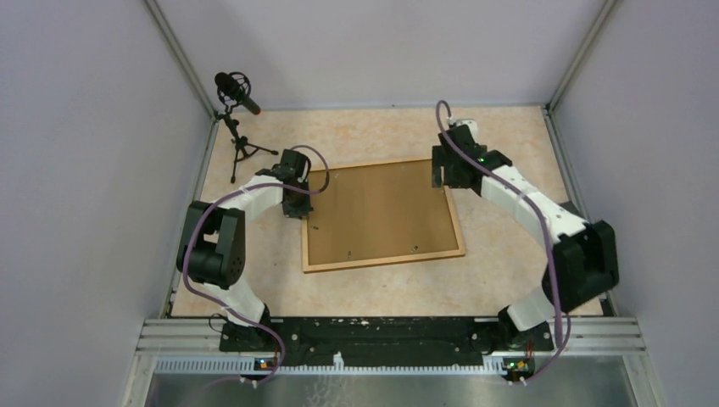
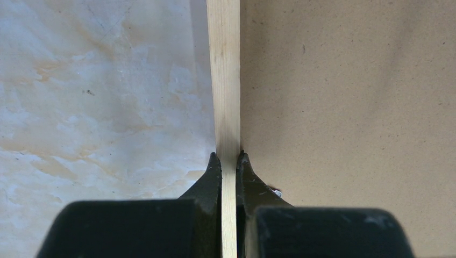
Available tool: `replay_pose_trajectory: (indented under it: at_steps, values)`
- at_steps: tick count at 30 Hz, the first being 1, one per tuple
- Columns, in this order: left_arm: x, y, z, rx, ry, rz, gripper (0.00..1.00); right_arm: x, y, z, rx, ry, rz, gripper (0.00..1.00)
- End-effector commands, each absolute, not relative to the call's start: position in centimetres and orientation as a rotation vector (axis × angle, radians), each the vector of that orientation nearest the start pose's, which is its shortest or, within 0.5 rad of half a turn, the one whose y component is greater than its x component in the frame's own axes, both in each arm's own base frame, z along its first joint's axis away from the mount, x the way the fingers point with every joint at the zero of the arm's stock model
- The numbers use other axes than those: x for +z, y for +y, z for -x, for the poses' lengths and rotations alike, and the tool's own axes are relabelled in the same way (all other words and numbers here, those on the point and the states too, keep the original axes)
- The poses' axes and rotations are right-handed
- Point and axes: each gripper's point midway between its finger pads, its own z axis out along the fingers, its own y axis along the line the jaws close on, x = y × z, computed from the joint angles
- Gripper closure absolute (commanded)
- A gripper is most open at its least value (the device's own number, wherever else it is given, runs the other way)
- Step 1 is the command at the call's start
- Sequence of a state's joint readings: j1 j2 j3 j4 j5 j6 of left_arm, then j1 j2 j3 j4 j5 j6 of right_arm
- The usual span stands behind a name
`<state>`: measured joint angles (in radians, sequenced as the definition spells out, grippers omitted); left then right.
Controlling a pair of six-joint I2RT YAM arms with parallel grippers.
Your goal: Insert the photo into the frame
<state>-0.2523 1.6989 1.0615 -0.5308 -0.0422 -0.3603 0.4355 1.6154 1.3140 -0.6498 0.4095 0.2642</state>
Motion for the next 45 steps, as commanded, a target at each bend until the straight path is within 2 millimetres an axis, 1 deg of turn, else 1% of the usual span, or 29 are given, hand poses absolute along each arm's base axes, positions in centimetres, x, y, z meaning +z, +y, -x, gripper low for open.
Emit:
replay_pose_trajectory:
  at_steps: [1,4,6,7,8,9,11,16,18,20,21,22,23,26,29,30,32,34,35,36,37,38,39,41,43,44,45]
  values:
    - [1.2,-9.6,-31.0,-0.115,2.838,0.172,1.00,13.7,10.9,-32.6,-0.008,2.415,-0.450,0.22]
    - [1.2,-9.7,-31.0,-0.121,2.838,0.176,1.00,11.1,12.2,-28.0,0.153,2.491,-0.826,0.24]
    - [1.3,-9.8,-31.1,-0.129,2.837,0.177,1.00,9.4,12.6,-25.0,0.186,2.480,-1.059,0.23]
    - [1.3,-9.8,-31.2,-0.131,2.837,0.176,1.00,9.1,13.4,-24.4,0.237,2.438,-1.142,0.21]
    - [1.4,-9.9,-31.3,-0.135,2.836,0.177,1.00,8.6,14.4,-24.0,0.295,2.403,-1.175,0.08]
    - [1.4,-9.9,-31.3,-0.136,2.835,0.177,1.00,8.1,15.0,-23.6,0.332,2.376,-1.217,0.02]
    - [1.4,-9.9,-31.2,-0.134,2.837,0.177,1.00,7.0,15.7,-22.7,0.349,2.375,-1.309,0.01]
    - [1.5,-9.8,-31.2,-0.136,2.832,0.178,1.00,5.0,16.2,-21.1,0.266,2.429,-1.382,0.04]
    - [1.6,-9.9,-31.2,-0.139,2.827,0.179,1.00,4.5,16.4,-20.8,0.259,2.430,-1.392,0.12]
    - [1.6,-9.9,-31.2,-0.139,2.827,0.183,1.00,3.9,16.3,-20.7,0.248,2.416,-1.395,0.15]
    - [1.7,-9.9,-31.3,-0.139,2.826,0.185,1.00,3.7,16.3,-20.9,0.245,2.409,-1.393,0.19]
    - [1.7,-9.9,-31.3,-0.141,2.823,0.186,1.00,3.5,16.2,-21.0,0.234,2.406,-1.383,0.26]
    - [1.8,-10.3,-31.2,-0.173,2.827,0.180,1.00,3.4,16.2,-21.2,0.222,2.403,-1.380,0.30]
    - [1.8,-10.5,-31.2,-0.193,2.829,0.177,1.00,3.1,16.0,-21.8,0.179,2.391,-1.365,0.37]
    - [1.8,-10.6,-31.1,-0.200,2.832,0.176,1.00,2.7,15.9,-22.2,0.128,2.387,-1.362,0.38]
    - [1.9,-10.7,-31.2,-0.202,2.829,0.175,1.00,2.3,15.9,-22.2,0.107,2.396,-1.363,0.40]
    - [2.3,-10.6,-31.3,-0.203,2.813,0.166,1.00,1.9,16.1,-22.1,0.098,2.418,-1.355,0.51]
    - [3.1,-10.4,-31.7,-0.197,2.776,0.163,1.00,1.5,16.3,-22.0,0.101,2.434,-1.338,0.75]
    - [3.6,-10.2,-31.9,-0.189,2.756,0.162,1.00,1.3,16.2,-22.0,0.096,2.437,-1.332,0.85]
    - [4.0,-10.2,-32.1,-0.191,2.739,0.160,0.94,1.2,16.0,-21.9,0.081,2.437,-1.332,0.91]
    - [4.5,-9.7,-32.3,-0.154,2.717,0.165,0.87,1.2,15.7,-21.9,0.063,2.432,-1.326,0.95]
    - [5.0,-9.5,-32.5,-0.140,2.698,0.165,0.78,1.2,15.4,-21.9,0.048,2.428,-1.310,0.99]
    - [5.8,-9.3,-32.7,-0.130,2.669,0.161,0.67,1.3,15.2,-22.1,0.036,2.419,-1.287,1.00]
    - [7.9,-9.1,-33.3,-0.139,2.580,0.138,0.50,1.7,14.5,-23.1,0.005,2.404,-1.188,1.00]
    - [10.8,-9.6,-33.6,-0.207,2.454,0.097,0.42,2.5,13.5,-24.9,-0.044,2.385,-1.050,1.00]
    - [12.4,-9.9,-33.7,-0.248,2.380,0.072,0.39,3.0,13.0,-26.1,-0.063,2.370,-0.972,1.00]
    - [14.0,-10.0,-33.6,-0.271,2.308,0.053,0.35,3.4,12.6,-27.4,-0.081,2.372,-0.849,1.00]
